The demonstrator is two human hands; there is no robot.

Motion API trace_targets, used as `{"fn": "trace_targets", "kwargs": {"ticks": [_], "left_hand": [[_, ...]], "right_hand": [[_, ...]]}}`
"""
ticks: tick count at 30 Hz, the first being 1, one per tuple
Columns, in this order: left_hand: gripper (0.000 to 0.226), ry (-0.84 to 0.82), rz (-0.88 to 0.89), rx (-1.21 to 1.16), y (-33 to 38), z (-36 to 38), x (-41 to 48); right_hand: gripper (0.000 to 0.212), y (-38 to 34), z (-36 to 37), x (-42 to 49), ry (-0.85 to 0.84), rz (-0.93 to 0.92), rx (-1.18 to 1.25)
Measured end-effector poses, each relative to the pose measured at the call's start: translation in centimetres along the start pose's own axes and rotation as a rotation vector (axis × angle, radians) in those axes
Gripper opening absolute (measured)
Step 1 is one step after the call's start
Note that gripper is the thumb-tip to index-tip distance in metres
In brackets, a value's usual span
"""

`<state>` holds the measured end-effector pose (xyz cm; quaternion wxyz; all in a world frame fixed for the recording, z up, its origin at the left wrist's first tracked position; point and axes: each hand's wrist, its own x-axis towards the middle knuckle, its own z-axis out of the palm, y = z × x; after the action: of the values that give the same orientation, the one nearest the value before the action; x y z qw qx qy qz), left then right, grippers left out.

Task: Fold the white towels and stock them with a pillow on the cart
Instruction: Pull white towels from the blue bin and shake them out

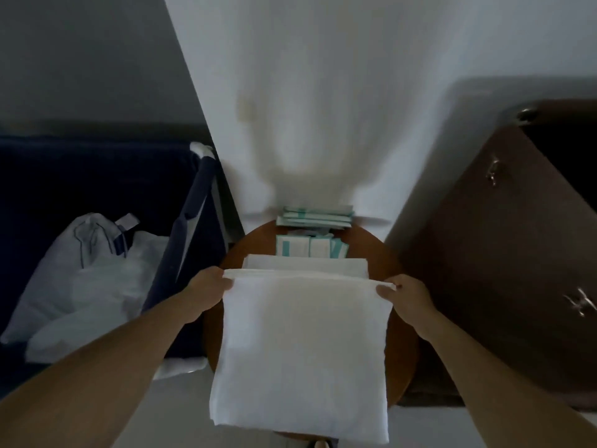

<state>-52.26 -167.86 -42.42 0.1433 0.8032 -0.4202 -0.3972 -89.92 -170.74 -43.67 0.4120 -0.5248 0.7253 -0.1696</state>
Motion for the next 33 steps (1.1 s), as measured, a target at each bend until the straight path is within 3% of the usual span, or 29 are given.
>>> {"fn": "trace_targets", "kwargs": {"ticks": [10,14,19,23,26,28,30,33], "left_hand": [[0.009,-0.090,-0.155,-0.030,-1.1,6.8,13.5],[0.013,-0.074,-0.169,-0.054,-2.7,8.4,15.3],[0.013,0.088,-0.112,-0.212,-2.7,8.5,16.0],[0.019,-0.003,-0.135,-0.073,-1.9,8.8,16.1],[0.025,0.033,-0.134,-0.030,-0.8,9.0,16.3],[0.039,0.058,-0.057,0.128,-0.8,9.1,15.5],[0.063,0.068,0.218,0.461,-1.9,9.3,15.2],[0.079,-0.166,0.553,0.719,-1.8,9.2,16.4]], "right_hand": [[0.018,3.6,6.5,12.0,-0.004,0.266,0.190],[0.018,4.0,7.8,12.6,0.084,0.335,0.273],[0.019,3.5,8.4,13.7,0.212,0.308,0.334],[0.022,4.3,10.0,14.5,0.203,0.381,0.269],[0.022,4.5,10.9,15.0,0.251,0.354,0.230],[0.025,4.5,11.0,14.8,0.257,0.305,0.211],[0.034,4.5,10.9,14.1,0.217,0.285,0.203],[0.056,5.1,10.5,13.5,0.119,0.269,0.158]]}}
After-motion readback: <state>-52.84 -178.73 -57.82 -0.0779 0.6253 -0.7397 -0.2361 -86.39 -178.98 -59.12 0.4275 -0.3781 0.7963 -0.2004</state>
